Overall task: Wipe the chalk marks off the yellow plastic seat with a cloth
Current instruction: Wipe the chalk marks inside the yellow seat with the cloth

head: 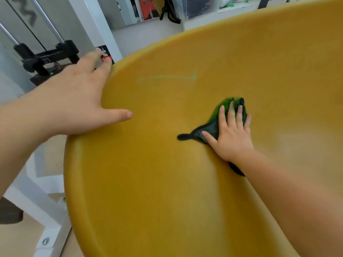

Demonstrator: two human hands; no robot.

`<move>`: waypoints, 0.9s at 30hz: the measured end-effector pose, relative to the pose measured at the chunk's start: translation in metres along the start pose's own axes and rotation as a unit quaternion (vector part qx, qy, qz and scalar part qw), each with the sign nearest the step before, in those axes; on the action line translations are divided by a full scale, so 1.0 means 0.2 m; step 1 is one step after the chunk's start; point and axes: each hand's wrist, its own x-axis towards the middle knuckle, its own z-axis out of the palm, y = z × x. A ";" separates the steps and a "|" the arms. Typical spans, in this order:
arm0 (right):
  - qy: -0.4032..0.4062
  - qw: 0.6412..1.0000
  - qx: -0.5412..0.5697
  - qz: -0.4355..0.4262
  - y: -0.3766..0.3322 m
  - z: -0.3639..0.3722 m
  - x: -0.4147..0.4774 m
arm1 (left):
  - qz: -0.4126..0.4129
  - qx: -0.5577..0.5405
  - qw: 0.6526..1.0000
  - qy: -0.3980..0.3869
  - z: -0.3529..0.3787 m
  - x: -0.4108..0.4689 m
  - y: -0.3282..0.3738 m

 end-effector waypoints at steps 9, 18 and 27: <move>0.245 0.915 0.226 -0.227 -0.81 -0.33 0.27 | 0.009 -0.168 0.986 -0.012 0.03 -0.02 0.01; 0.263 0.952 0.060 -0.146 -0.20 -0.13 0.43 | 0.019 -0.176 0.984 -0.016 0.02 -0.03 0.02; 0.207 0.916 0.229 -0.255 -0.84 -0.22 0.14 | 0.012 -0.191 0.981 -0.014 0.01 -0.06 0.03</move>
